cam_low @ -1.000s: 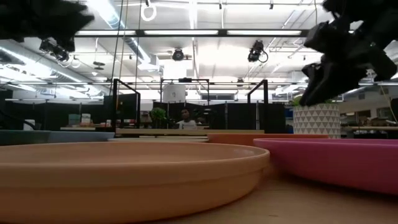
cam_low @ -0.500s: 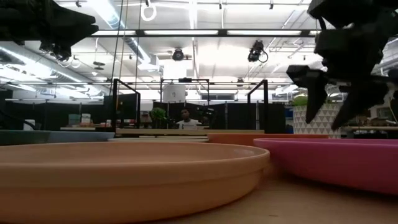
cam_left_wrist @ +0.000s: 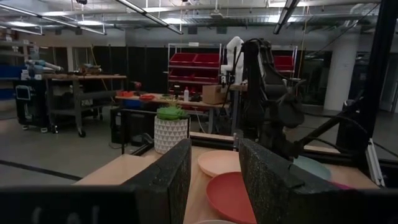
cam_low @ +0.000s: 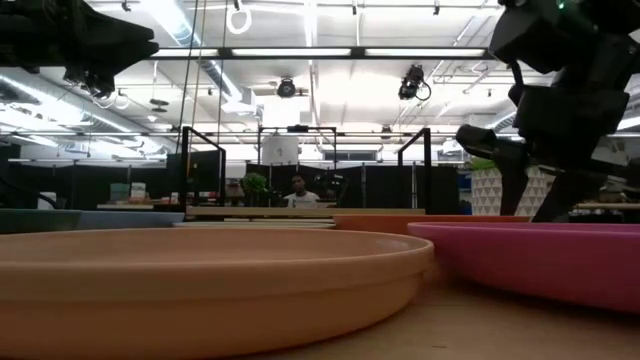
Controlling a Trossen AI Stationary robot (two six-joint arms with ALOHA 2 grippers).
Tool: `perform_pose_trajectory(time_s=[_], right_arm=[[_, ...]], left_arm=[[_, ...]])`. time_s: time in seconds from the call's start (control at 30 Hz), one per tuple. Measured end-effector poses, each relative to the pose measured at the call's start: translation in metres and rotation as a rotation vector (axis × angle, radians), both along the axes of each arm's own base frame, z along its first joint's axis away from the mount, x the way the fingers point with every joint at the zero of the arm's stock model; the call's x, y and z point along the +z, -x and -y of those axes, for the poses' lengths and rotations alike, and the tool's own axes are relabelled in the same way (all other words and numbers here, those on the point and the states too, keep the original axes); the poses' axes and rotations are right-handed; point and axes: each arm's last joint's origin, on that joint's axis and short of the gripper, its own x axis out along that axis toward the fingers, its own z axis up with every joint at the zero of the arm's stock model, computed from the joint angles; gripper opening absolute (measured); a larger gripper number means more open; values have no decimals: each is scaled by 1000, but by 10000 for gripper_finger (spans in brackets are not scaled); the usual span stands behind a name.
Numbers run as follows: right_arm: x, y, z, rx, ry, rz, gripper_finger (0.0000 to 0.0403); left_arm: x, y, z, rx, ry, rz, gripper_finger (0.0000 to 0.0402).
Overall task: Place and stack plates onto a shelf
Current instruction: Put the orange plate on the shelf
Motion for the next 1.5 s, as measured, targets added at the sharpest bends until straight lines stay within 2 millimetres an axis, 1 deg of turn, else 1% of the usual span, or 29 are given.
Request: perform_pose_trajectory(time_s=[0.2,0.3,0.4,0.47,0.57,0.67,0.83,0.93,1.0,1.13,1.3,1.4,1.5], right_arm=[[6,-4,-1,-32,-33,61,37],[11,-8,-3,-44,-44,82,18],[18,-13,-7,-27,-55,103,15],[23,-17,-10,-12,-54,119,21],[34,-24,-12,27,-44,159,36],[44,-32,-10,12,-25,208,37],[58,-50,7,-67,-20,281,21],[60,-63,20,-123,-11,283,17],[57,-75,31,-150,9,261,18],[56,-99,54,-246,38,192,22],[67,-123,81,-394,23,105,22],[73,-132,98,-479,14,60,22],[72,-137,117,-576,12,53,22]], left_arm=[[4,1,0,3,19,40,142],[3,1,-1,8,33,41,142],[2,1,0,4,34,27,142],[1,0,0,-19,47,24,142],[3,0,2,-83,78,59,142],[6,1,2,-120,83,82,142],[15,4,1,-122,70,41,142],[23,7,0,-112,63,12,142],[26,9,-1,-105,60,-18,142],[25,9,-2,-82,68,-61,142],[24,8,-2,-81,78,-142,142],[26,7,-1,-77,90,-199,142],[22,2,0,-74,88,-248,142]])
